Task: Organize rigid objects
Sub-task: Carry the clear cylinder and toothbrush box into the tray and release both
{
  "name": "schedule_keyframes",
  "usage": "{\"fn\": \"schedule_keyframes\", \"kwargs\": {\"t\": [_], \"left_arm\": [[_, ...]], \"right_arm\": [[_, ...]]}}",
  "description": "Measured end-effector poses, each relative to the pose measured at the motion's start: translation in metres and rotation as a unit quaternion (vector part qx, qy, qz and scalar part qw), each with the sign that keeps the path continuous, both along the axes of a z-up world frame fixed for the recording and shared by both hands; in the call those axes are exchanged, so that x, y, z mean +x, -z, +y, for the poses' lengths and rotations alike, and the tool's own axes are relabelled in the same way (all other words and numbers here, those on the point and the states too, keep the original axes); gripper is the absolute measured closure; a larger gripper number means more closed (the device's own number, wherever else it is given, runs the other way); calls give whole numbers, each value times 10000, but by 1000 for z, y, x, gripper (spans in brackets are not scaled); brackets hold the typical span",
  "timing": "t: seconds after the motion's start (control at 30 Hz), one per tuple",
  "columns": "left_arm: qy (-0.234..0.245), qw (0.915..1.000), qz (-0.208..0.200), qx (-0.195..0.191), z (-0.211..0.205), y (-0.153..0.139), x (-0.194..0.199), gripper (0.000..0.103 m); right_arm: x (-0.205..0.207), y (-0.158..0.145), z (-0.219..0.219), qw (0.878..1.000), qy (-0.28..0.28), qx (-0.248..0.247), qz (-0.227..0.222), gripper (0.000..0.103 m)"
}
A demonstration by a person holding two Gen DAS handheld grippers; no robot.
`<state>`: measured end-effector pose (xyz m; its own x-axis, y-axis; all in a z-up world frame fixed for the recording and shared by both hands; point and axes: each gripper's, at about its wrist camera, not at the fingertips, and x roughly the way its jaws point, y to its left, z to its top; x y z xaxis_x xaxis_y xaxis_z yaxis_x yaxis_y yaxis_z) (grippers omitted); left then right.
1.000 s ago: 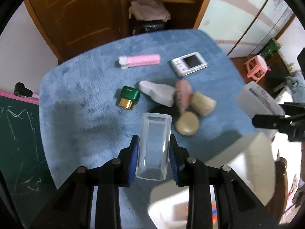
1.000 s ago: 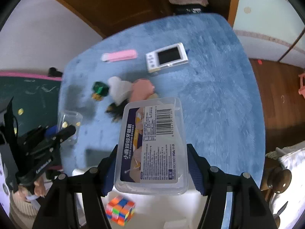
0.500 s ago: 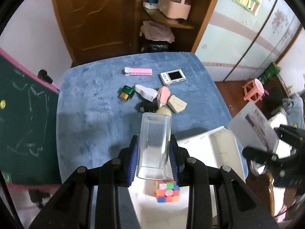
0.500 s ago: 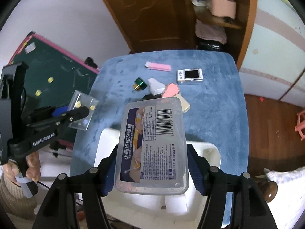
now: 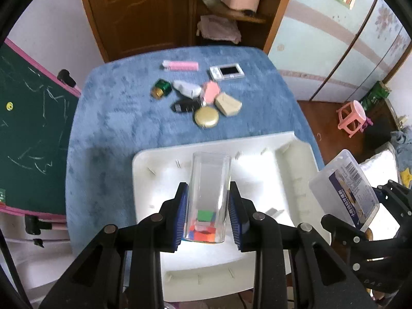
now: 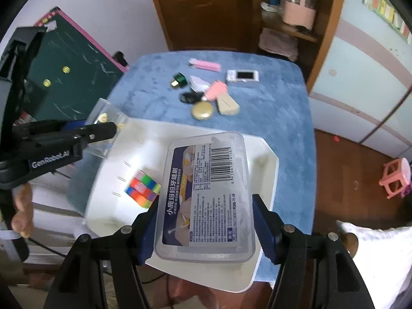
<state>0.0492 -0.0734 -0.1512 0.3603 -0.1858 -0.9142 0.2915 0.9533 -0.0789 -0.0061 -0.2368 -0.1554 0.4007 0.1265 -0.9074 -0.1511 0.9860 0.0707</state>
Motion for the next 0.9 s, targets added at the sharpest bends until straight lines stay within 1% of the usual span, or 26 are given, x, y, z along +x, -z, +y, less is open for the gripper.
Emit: {"fn": "schedule_keyframes", "kwargs": {"t": [0.07, 0.2, 0.37, 0.53, 0.63, 0.77, 0.9], "left_arm": [[-7, 9999, 39, 92, -6, 10, -2, 71], [4, 9999, 159, 54, -14, 26, -4, 71], [14, 9995, 283, 122, -24, 45, -1, 71], [93, 9989, 407, 204, -34, 69, 2, 71], [171, 9984, 461, 282, -40, 83, 3, 71], [200, 9976, 620, 249, -46, 103, 9, 72], [244, 9972, 669, 246, -53, 114, 13, 72]], "right_arm": [[-6, 12, -3, 9999, 67, -102, 40, 37], [-13, 32, -6, 9996, 176, -142, 187, 37], [-22, 47, -2, 9993, 182, -282, 169, 37], [-22, 66, 3, 9990, 199, -353, 190, 37], [-20, 82, 3, 9988, 264, -316, 278, 37], [-17, 100, 2, 9980, 406, -282, 385, 37], [-17, 111, 4, 9975, 409, -377, 431, 37]]}}
